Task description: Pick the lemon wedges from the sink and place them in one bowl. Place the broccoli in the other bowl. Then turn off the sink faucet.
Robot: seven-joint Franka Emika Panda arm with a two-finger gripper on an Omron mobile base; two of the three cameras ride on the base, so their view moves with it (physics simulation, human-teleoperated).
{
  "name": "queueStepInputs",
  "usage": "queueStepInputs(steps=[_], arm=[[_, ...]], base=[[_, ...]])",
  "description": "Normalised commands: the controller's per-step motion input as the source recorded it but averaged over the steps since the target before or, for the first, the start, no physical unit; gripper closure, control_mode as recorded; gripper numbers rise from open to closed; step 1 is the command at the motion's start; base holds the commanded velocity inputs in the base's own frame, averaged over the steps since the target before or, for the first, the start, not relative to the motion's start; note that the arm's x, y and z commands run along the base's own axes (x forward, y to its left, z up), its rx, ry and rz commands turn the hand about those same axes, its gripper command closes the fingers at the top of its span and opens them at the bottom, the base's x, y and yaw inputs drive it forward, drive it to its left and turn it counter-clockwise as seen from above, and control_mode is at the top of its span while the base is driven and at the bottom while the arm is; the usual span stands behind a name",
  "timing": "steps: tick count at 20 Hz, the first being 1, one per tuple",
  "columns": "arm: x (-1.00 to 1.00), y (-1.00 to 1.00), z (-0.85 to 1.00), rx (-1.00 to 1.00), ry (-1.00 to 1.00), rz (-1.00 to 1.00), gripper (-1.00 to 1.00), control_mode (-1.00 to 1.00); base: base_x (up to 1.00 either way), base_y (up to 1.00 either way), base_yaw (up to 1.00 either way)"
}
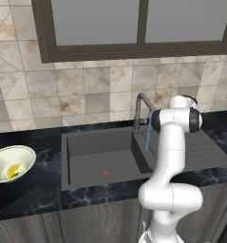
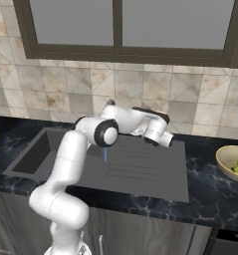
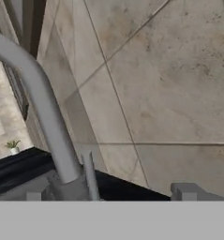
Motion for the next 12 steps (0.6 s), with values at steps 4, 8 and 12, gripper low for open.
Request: queueStepInputs(steps=[4, 8, 12], arm=[[0.62, 0.13, -0.11, 0.07, 0.00, 0.00, -1.00, -1.00], [0.51, 0.24, -0.21, 0.02, 0.00, 0.00, -1.00, -1.00], [0.33, 0.27, -0.22, 0.02, 0.00, 0.00, -1.00, -1.00]], base=[[0.00, 0.00, 0.00], [0.00, 0.00, 0.00], [0.00, 0.00, 0.00]])
